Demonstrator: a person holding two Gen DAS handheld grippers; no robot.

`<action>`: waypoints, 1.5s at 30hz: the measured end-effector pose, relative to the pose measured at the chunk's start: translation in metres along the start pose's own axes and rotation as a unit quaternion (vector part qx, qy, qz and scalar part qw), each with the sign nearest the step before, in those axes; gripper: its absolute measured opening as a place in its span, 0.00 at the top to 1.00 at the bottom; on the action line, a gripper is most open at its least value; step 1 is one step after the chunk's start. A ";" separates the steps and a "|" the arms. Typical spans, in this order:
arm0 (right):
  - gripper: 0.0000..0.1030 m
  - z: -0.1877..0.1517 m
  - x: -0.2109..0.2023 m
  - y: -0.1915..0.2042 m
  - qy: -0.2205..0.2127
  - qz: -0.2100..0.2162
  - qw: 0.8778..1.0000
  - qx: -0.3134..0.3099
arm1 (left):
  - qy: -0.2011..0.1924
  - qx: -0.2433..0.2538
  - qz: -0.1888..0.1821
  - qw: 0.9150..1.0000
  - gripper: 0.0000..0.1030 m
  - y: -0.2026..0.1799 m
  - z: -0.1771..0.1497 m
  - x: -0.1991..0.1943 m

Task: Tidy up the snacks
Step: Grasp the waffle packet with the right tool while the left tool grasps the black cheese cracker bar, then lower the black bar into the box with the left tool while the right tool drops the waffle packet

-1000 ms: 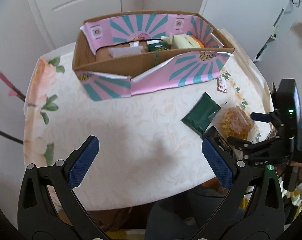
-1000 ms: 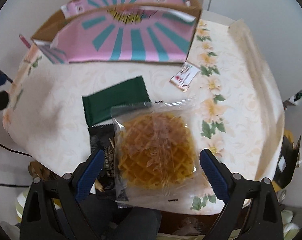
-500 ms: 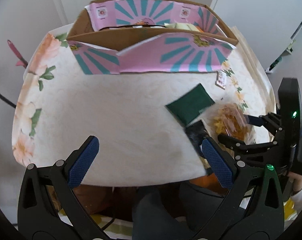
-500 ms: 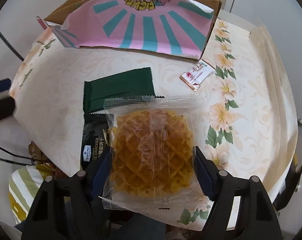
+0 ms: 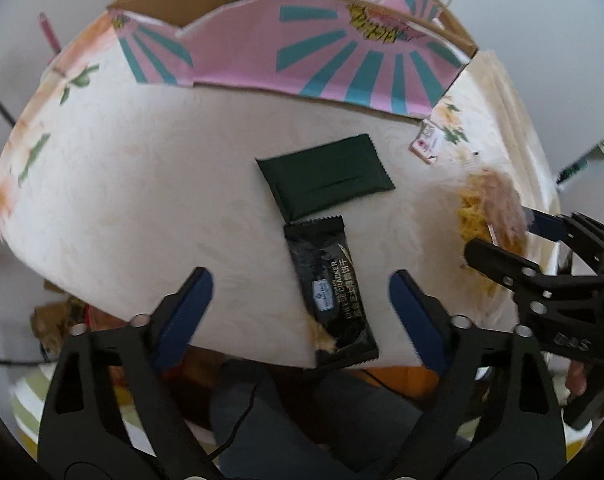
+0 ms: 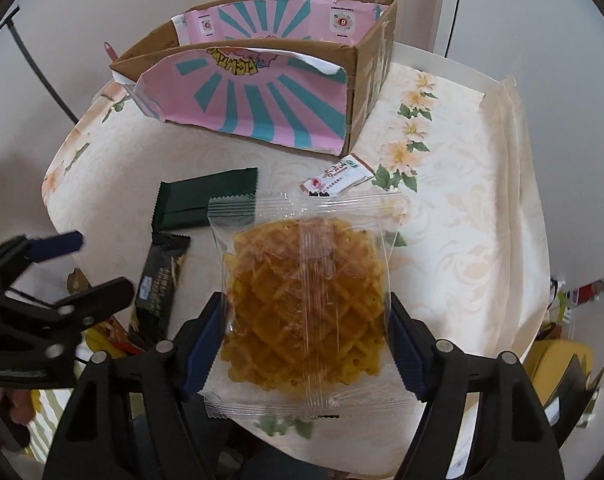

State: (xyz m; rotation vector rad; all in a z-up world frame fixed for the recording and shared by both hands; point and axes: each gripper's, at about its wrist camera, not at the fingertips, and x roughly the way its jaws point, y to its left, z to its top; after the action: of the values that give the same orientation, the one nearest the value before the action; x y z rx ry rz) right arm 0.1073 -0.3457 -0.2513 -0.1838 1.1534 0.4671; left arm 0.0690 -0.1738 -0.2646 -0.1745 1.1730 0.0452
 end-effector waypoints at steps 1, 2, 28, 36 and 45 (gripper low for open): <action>0.31 0.000 0.000 -0.003 0.000 0.003 1.000 -0.003 | 0.000 -0.007 0.004 1.000 0.23 -0.002 -0.002 0.005; 0.31 -0.001 0.000 -0.005 -0.001 0.008 1.000 -0.007 | 0.000 -0.013 0.005 1.000 0.26 -0.004 -0.004 0.009; 0.31 0.001 0.003 -0.012 -0.014 0.036 0.998 -0.046 | -0.050 -0.018 0.025 0.998 0.71 -0.023 -0.016 -0.001; 0.31 0.012 -0.027 -0.021 -0.044 0.045 0.998 -0.026 | -0.105 -0.016 0.007 0.994 0.71 -0.020 0.016 -0.056; 0.31 0.040 -0.064 -0.029 -0.090 0.031 0.995 0.004 | -0.150 -0.001 -0.016 0.989 0.71 0.000 0.078 -0.100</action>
State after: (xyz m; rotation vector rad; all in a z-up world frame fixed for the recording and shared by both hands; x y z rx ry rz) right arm 0.1326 -0.3731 -0.1802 -0.0973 0.9871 0.5237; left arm 0.1010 -0.1563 -0.1431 -0.1821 0.8706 0.0426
